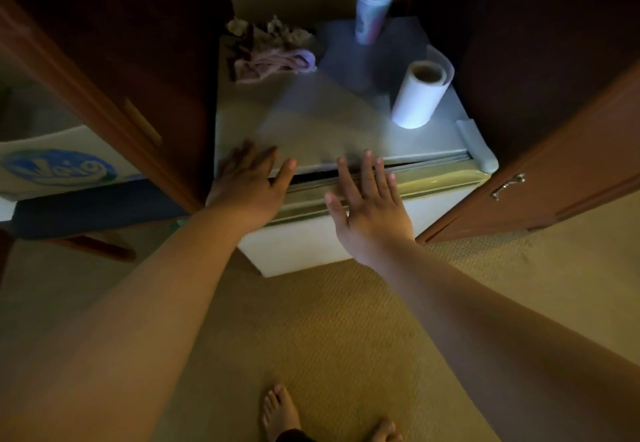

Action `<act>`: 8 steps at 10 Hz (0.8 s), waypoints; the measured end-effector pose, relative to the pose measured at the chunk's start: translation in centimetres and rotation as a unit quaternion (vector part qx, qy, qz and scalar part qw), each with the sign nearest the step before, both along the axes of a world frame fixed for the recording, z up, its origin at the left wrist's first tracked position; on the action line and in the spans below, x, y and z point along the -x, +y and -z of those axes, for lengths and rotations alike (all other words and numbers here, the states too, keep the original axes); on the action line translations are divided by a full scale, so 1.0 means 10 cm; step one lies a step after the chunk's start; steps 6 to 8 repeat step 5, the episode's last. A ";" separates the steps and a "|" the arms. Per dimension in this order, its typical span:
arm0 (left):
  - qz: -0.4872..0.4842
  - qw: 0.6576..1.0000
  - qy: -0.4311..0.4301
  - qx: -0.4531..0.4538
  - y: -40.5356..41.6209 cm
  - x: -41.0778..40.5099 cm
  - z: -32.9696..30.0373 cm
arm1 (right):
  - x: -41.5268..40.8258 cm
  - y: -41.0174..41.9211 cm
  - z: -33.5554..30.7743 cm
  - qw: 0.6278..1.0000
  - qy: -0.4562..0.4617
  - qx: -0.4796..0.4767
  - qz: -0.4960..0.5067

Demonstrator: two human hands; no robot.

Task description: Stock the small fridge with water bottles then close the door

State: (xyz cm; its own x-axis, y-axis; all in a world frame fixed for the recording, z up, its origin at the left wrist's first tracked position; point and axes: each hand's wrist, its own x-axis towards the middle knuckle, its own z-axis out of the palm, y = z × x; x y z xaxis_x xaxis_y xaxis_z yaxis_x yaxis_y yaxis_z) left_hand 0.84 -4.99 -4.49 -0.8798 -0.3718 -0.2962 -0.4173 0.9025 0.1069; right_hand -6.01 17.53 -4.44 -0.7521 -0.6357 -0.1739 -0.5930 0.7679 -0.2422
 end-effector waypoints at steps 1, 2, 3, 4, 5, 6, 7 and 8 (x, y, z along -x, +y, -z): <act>0.017 1.000 0.012 0.016 0.06 -0.02 0.06 | 0.10 -0.14 0.01 1.000 0.003 -0.021 0.004; -0.043 0.998 0.029 -0.023 0.13 -0.02 -0.02 | 0.13 -0.17 0.01 1.000 0.012 -0.025 0.009; -0.078 0.996 0.047 -0.024 0.26 -0.08 -0.07 | 0.11 -0.15 0.02 0.999 0.012 -0.043 0.001; -0.088 0.995 0.031 -0.034 0.24 -0.02 -0.19 | 0.20 -0.18 -0.08 0.999 -0.008 -0.042 -0.011; -0.092 0.995 0.036 -0.020 0.39 -0.22 -0.25 | 0.06 0.14 -0.15 0.998 0.000 -0.013 -0.064; -0.092 0.995 0.036 -0.020 0.39 -0.22 -0.25 | 0.06 0.14 -0.15 0.998 0.000 -0.013 -0.064; -0.092 0.995 0.036 -0.020 0.39 -0.22 -0.25 | 0.06 0.14 -0.15 0.998 0.000 -0.013 -0.064; -0.092 0.995 0.036 -0.020 0.39 -0.22 -0.25 | 0.06 0.14 -0.15 0.998 0.000 -0.013 -0.064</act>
